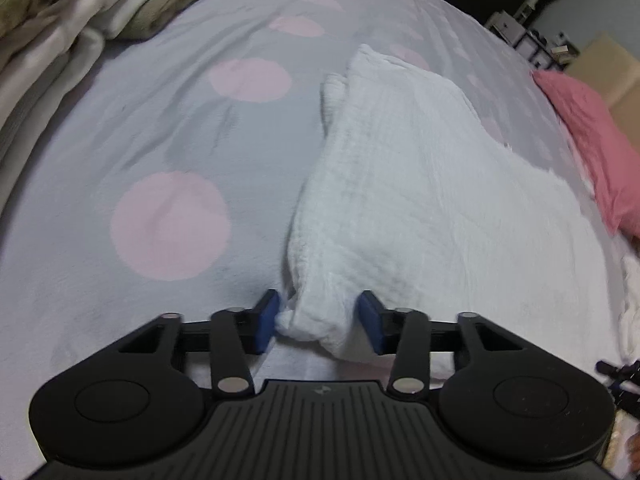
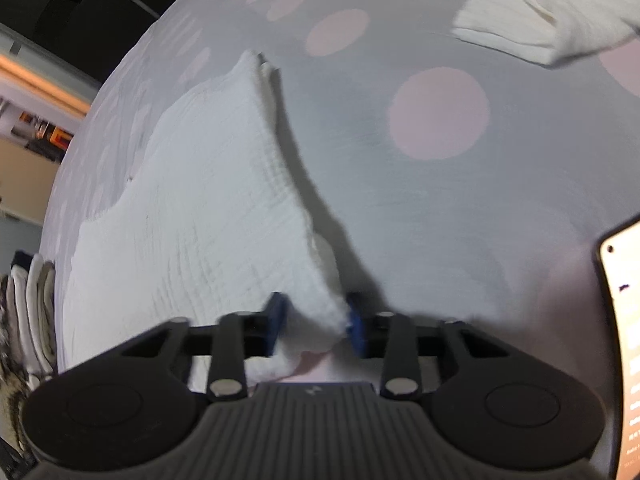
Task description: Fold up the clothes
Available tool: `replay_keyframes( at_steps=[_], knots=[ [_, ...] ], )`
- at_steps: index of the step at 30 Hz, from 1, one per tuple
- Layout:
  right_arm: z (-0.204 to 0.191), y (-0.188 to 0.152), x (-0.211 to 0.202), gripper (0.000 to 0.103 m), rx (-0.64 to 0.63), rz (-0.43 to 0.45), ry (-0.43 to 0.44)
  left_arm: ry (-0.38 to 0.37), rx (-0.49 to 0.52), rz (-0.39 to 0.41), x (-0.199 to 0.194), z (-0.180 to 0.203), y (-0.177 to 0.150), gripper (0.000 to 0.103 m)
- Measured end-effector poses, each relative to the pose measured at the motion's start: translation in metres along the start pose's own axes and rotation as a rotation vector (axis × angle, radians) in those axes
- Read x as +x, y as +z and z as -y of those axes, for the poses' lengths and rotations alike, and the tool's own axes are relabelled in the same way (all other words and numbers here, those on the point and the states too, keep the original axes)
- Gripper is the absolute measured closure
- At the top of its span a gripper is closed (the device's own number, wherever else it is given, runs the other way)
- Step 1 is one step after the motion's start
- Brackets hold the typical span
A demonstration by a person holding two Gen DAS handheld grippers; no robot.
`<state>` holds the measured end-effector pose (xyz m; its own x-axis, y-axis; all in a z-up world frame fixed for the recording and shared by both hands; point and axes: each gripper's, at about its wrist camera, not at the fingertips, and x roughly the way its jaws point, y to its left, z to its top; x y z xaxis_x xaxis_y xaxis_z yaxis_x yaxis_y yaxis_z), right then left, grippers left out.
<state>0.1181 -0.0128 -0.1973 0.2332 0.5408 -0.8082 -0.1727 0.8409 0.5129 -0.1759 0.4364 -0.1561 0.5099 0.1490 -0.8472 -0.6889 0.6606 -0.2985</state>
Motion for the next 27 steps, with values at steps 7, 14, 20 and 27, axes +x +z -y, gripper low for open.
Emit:
replay_keyframes(
  at_steps=[7,14,20,27],
  knots=[
    [-0.01,-0.001,-0.007,0.09,-0.018,0.036,0.009,-0.022,-0.006,0.038,-0.013,0.002,-0.001,0.093],
    [-0.015,0.008,-0.048,0.092,0.017,0.075,0.049,-0.049,-0.043,0.064,-0.061,-0.004,0.022,0.095],
    [-0.016,-0.004,-0.087,0.092,-0.019,0.04,0.028,-0.085,-0.03,0.036,-0.102,-0.003,0.015,0.095],
    [-0.007,-0.03,-0.125,0.092,-0.066,-0.009,-0.007,-0.054,-0.021,-0.058,-0.111,-0.017,-0.022,0.095]
  ],
)
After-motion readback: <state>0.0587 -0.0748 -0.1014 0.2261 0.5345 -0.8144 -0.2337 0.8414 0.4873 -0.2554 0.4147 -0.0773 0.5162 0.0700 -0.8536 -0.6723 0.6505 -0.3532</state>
